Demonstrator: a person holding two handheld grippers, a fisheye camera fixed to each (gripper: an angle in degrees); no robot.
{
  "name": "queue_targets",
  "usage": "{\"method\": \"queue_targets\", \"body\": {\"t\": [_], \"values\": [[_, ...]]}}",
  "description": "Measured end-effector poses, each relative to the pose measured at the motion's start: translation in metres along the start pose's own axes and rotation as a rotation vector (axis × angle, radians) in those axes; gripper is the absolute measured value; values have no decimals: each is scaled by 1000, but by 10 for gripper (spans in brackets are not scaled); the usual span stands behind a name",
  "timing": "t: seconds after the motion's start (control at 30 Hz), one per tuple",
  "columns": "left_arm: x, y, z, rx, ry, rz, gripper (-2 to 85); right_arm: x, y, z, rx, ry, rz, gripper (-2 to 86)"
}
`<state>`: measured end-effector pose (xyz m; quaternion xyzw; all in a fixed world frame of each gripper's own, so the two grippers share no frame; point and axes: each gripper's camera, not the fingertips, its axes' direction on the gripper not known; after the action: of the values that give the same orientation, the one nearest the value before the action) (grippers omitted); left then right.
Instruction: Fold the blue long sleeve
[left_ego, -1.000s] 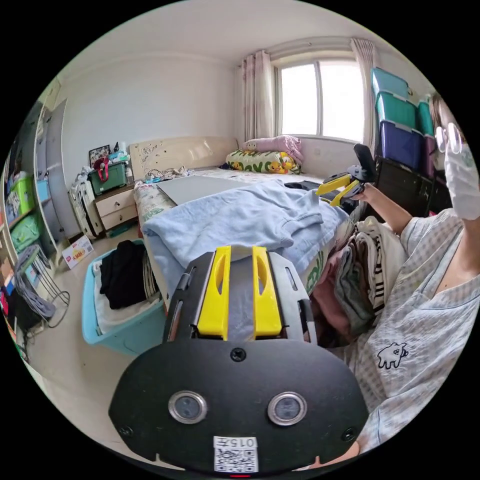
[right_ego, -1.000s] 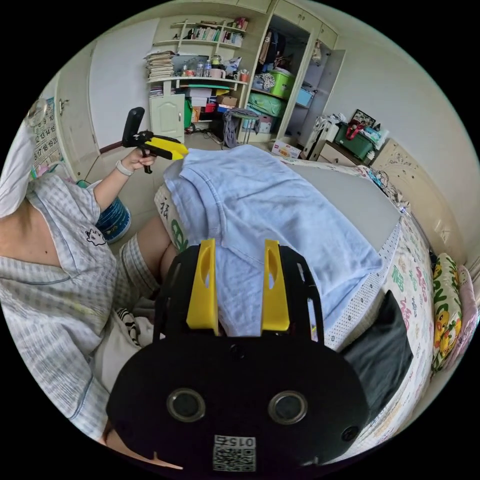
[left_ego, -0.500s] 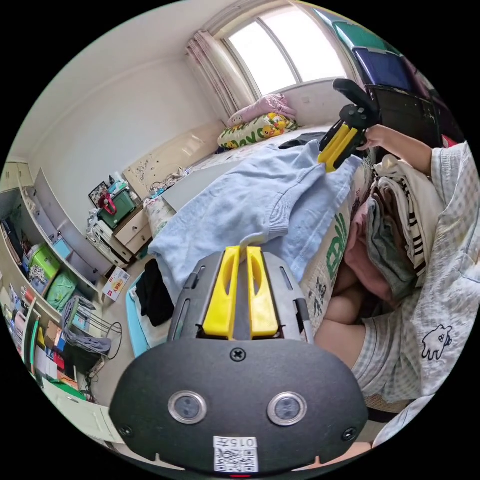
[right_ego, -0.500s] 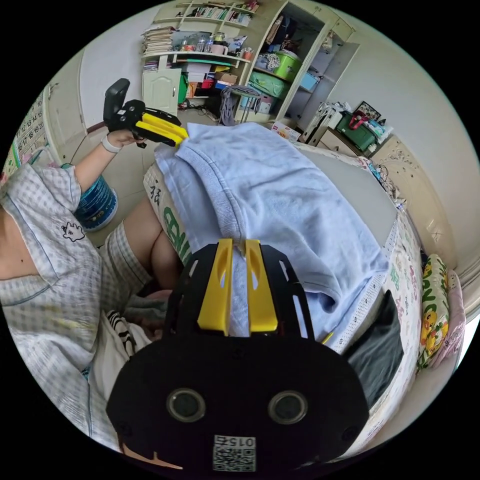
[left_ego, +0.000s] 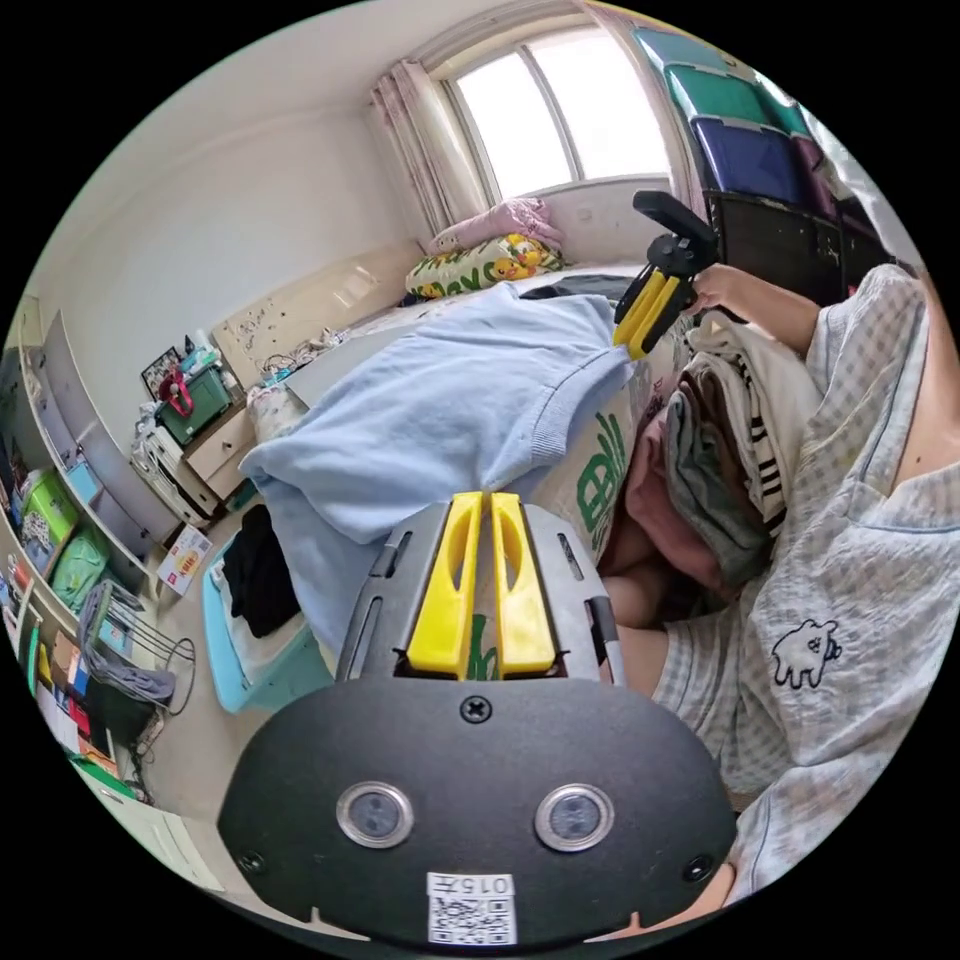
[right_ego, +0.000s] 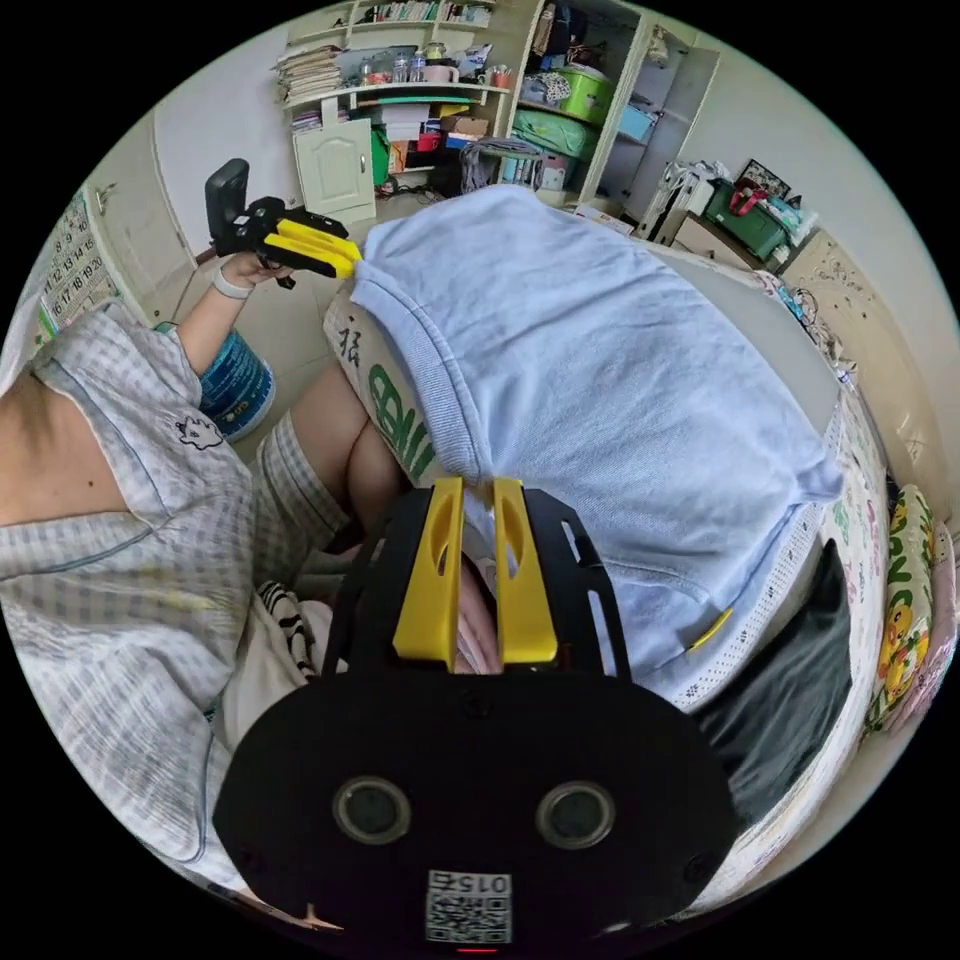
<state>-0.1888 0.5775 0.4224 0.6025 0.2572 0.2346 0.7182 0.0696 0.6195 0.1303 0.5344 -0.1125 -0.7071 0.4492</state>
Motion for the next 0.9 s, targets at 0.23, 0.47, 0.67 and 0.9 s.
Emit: {"method": "queue_targets", "body": {"t": [0.23, 0.47, 0.67, 0.9], "values": [[-148, 45, -46, 303, 47, -428, 57, 112, 23, -98, 412, -30, 248, 78], [-324, 92, 73, 194, 141, -877, 131, 305, 34, -65, 486, 11, 854, 133], [-367, 111, 156, 76, 149, -922, 101, 375, 26, -8, 486, -88, 1003, 92], [-372, 135, 151, 78, 17, -767, 29, 367, -5, 17, 400, 112, 931, 34]]}}
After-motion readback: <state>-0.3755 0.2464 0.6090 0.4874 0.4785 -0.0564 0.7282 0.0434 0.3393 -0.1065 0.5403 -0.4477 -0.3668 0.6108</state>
